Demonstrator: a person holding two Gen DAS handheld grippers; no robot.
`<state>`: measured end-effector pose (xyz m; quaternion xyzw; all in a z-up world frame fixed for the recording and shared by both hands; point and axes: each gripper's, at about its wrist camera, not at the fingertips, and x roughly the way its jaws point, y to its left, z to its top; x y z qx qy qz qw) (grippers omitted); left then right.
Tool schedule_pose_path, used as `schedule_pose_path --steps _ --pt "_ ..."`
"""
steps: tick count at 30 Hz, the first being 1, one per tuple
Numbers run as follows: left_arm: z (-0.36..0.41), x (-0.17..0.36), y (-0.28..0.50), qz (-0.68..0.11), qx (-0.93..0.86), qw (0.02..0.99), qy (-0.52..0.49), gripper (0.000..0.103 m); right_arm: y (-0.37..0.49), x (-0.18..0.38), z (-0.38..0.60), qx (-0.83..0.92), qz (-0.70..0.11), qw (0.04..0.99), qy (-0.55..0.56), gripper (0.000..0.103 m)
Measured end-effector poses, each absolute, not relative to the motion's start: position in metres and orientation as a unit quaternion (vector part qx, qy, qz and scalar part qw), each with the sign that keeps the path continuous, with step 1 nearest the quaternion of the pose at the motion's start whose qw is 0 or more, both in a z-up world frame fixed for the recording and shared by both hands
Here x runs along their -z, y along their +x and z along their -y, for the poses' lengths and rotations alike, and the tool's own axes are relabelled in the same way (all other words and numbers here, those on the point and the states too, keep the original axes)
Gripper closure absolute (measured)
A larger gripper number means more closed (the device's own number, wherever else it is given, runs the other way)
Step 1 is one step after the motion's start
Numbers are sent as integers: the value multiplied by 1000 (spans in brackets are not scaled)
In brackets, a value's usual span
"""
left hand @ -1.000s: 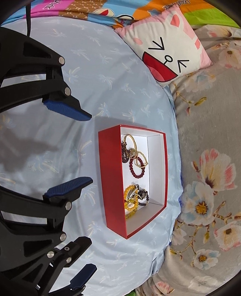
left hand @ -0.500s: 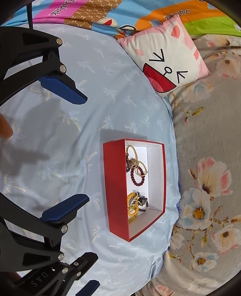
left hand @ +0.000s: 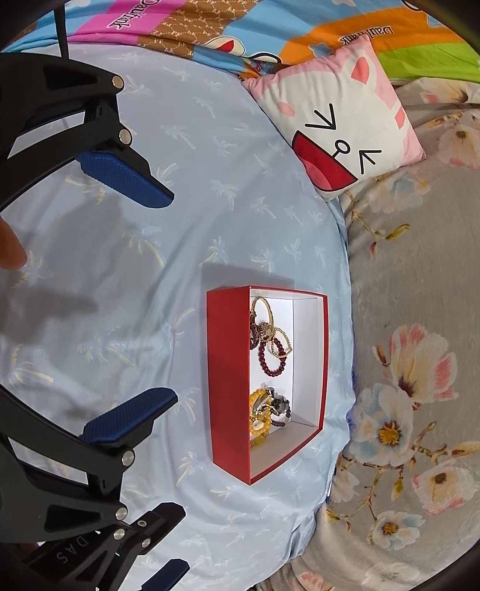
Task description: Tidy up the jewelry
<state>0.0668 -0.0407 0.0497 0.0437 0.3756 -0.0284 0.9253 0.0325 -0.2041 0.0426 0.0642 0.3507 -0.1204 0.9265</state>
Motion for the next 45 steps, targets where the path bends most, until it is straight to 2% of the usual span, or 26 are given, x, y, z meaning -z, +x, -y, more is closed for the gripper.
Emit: schedule_pose_path --steps 45 --pt "37 -55 69 -371 23 928 35 10 33 -41 204 118 -351 926 68 20"
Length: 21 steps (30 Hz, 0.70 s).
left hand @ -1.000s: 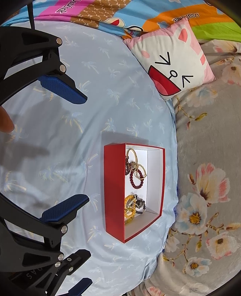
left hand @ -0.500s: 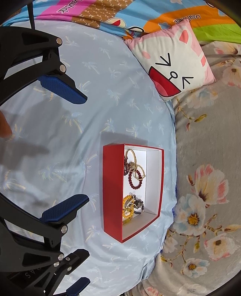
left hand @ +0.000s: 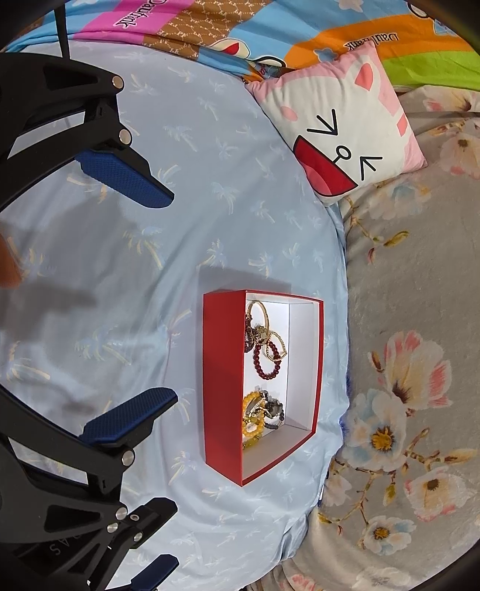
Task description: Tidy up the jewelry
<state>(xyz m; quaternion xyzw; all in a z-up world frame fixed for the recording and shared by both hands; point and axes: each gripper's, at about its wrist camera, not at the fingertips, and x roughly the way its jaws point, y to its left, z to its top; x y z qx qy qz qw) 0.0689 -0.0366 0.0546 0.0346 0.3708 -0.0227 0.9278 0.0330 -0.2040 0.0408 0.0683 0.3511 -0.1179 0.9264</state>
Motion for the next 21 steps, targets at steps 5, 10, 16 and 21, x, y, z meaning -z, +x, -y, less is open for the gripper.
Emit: schedule_pose_path --steps 5,10,16,21 --pt "37 -55 69 -370 23 928 36 10 32 -41 205 117 -351 927 66 20" --pt "37 -56 67 -367 21 929 40 10 34 -41 204 117 -351 927 67 20" --pt "39 -55 70 -369 22 928 43 10 34 -41 203 117 -351 927 65 20" --pt "39 -55 69 -364 13 930 44 10 33 -40 203 116 -350 927 65 20"
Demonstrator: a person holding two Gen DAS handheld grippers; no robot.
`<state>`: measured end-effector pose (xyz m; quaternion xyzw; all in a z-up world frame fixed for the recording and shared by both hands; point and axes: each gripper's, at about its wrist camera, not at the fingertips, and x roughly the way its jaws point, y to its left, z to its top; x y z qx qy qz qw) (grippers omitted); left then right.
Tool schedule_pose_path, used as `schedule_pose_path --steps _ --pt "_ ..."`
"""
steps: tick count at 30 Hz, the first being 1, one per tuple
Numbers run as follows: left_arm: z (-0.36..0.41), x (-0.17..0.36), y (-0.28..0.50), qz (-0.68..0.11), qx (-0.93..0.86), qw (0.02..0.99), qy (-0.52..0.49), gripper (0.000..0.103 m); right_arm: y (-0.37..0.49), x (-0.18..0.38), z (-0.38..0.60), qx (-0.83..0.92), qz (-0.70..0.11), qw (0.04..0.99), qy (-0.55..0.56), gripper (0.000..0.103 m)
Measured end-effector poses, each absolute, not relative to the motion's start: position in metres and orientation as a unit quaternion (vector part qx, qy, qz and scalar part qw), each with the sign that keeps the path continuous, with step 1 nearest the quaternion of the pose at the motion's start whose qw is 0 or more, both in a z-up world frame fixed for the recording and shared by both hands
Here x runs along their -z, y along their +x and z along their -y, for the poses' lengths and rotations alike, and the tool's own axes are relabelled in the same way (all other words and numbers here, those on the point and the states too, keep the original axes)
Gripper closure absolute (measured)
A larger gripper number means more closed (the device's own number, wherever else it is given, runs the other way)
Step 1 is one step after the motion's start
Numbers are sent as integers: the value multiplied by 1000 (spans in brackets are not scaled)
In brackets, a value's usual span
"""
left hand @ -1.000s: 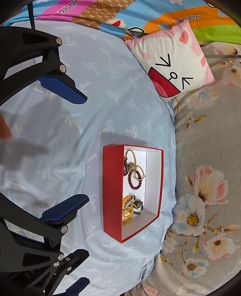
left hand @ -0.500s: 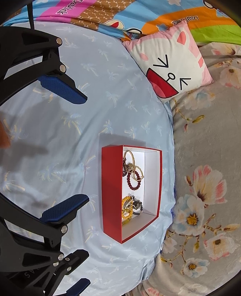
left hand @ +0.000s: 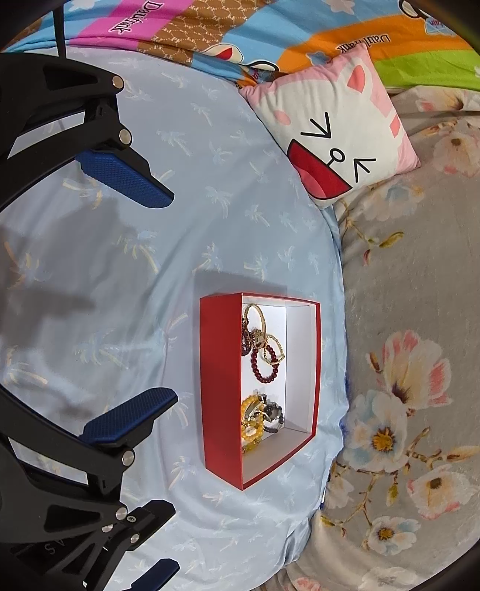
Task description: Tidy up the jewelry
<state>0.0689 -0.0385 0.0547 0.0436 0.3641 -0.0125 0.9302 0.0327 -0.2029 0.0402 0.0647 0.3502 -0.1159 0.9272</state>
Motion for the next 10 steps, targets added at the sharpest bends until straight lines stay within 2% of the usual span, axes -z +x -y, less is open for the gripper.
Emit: schedule_pose_path --steps 10 --pt "39 -53 68 -368 14 929 38 10 33 -39 201 118 -349 928 65 20"
